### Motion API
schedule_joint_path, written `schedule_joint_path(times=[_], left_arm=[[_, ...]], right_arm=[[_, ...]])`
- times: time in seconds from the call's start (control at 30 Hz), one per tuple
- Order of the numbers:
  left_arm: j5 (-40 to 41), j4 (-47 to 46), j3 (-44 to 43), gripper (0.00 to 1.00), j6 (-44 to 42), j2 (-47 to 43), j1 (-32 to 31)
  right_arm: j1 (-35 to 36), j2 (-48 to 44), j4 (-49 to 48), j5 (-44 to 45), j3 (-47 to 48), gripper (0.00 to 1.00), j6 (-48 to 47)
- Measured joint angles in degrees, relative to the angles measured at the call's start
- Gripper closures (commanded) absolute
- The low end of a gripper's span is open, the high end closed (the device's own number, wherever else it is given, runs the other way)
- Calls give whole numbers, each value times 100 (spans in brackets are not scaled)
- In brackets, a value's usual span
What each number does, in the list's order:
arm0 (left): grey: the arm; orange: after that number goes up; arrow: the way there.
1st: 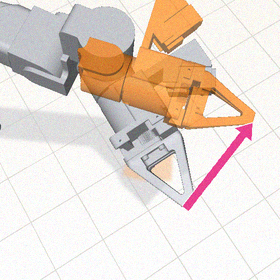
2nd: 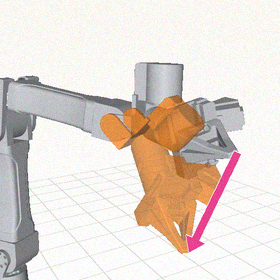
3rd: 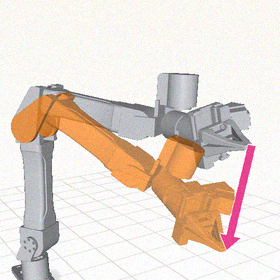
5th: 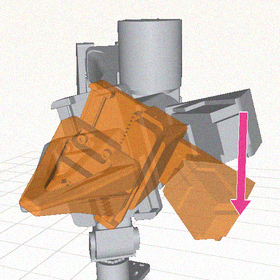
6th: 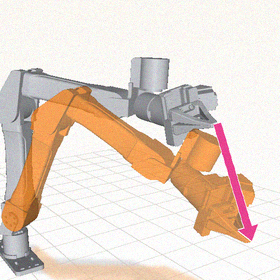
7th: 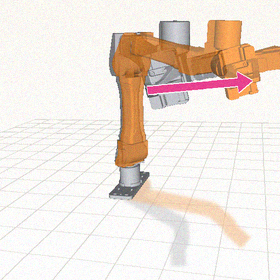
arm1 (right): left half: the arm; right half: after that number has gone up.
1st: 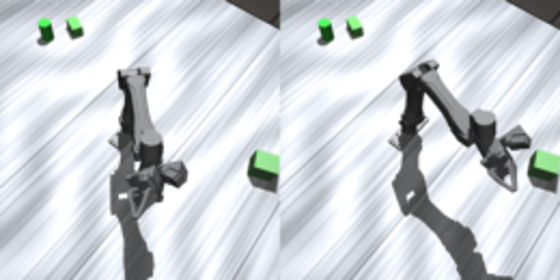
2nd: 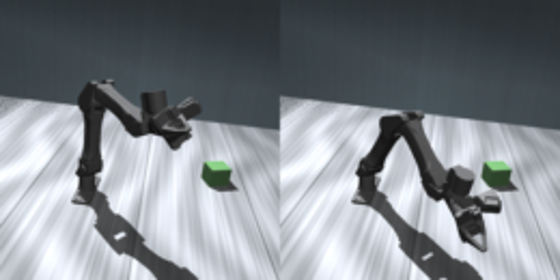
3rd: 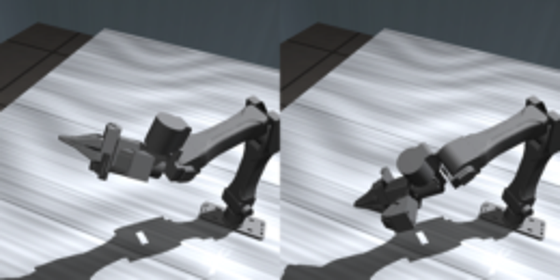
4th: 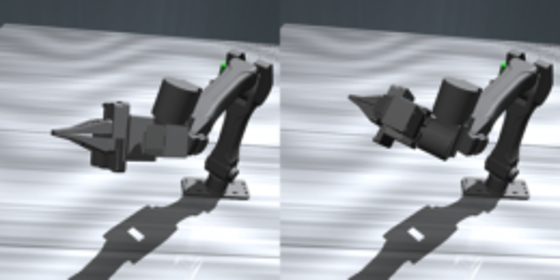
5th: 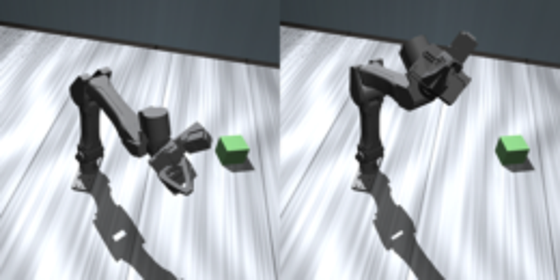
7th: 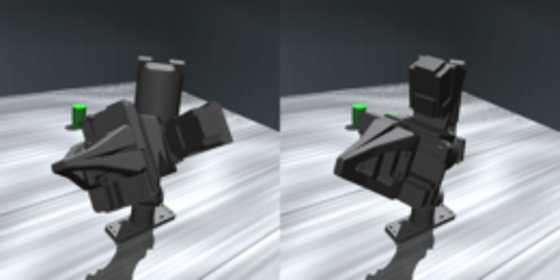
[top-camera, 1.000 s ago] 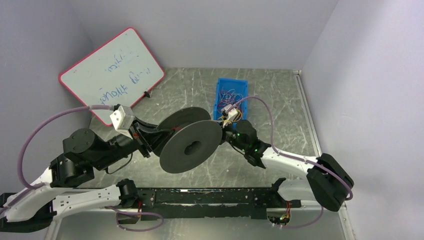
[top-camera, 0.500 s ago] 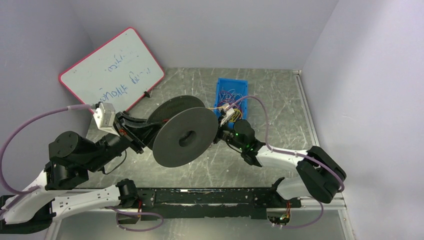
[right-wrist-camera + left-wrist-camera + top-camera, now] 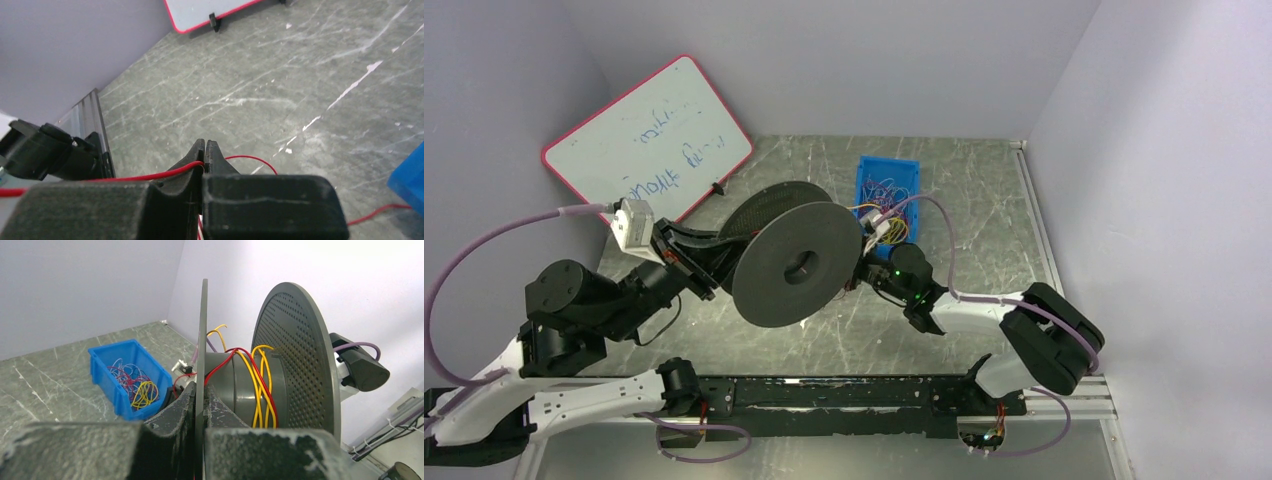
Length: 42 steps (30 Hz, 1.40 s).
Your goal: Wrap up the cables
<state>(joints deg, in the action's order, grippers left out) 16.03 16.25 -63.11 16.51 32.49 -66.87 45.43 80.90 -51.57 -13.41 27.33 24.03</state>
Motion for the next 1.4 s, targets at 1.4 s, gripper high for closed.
schedule_joint_path(times=[1.4], left_arm=[[4931, -929, -197, 93, -1373, 3285, 699]], right_arm=[[3158, -2653, 2968, 1676, -138, 100, -348]])
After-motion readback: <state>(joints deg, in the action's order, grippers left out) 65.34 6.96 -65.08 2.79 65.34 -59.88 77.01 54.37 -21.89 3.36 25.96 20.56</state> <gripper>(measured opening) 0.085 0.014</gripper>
